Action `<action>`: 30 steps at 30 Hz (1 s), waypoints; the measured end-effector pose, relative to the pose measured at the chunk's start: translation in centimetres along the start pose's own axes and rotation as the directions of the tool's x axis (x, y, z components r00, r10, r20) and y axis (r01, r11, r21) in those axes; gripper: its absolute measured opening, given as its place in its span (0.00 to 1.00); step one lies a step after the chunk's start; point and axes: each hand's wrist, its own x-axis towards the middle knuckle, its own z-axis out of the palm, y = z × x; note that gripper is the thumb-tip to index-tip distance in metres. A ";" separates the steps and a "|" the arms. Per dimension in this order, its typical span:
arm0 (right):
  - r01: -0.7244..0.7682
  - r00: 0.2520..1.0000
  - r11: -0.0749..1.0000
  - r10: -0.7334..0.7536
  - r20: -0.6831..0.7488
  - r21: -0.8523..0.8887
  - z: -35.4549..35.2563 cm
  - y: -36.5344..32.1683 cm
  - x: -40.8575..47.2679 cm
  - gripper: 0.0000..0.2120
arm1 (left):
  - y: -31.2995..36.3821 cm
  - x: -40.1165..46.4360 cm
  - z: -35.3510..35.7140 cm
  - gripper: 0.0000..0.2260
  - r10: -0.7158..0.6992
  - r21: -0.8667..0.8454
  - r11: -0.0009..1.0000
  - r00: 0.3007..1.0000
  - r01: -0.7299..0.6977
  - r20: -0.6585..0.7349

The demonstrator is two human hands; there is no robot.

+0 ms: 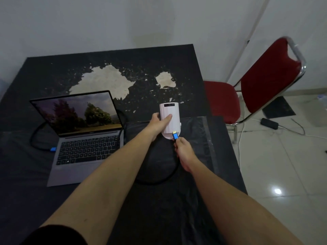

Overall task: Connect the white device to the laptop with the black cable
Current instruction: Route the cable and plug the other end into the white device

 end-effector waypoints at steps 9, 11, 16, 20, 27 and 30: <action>0.054 0.997 0.997 -0.056 0.044 0.048 -1.1 1.4 1.2 0.08 | -1.3 3.3 1.5 0.34 0.003 0.040 0.999 0.998 0.000 -0.070; 0.070 0.996 0.995 -0.073 0.050 0.065 -1.0 1.0 0.9 0.08 | -0.9 3.8 1.2 0.35 -0.064 -0.021 0.998 0.994 0.062 -0.087; 0.092 0.994 0.985 -0.099 0.038 0.145 -0.8 -0.3 0.6 0.07 | 0.1 3.8 0.8 0.32 -0.225 -0.144 0.965 0.974 0.218 -0.030; 0.105 0.993 0.981 -0.113 0.041 0.163 -0.4 -1.1 0.3 0.08 | 0.7 3.0 0.7 0.31 -0.230 -0.142 0.963 0.973 0.228 0.001; 0.113 0.992 0.977 -0.120 0.025 0.179 -0.1 -1.4 -0.1 0.08 | 1.0 2.1 0.4 0.31 -0.193 -0.088 0.977 0.981 0.194 0.014; 0.109 0.993 0.978 -0.115 0.025 0.178 0.1 -1.6 -0.2 0.08 | 1.1 1.9 0.3 0.30 -0.183 -0.090 0.979 0.983 0.183 0.010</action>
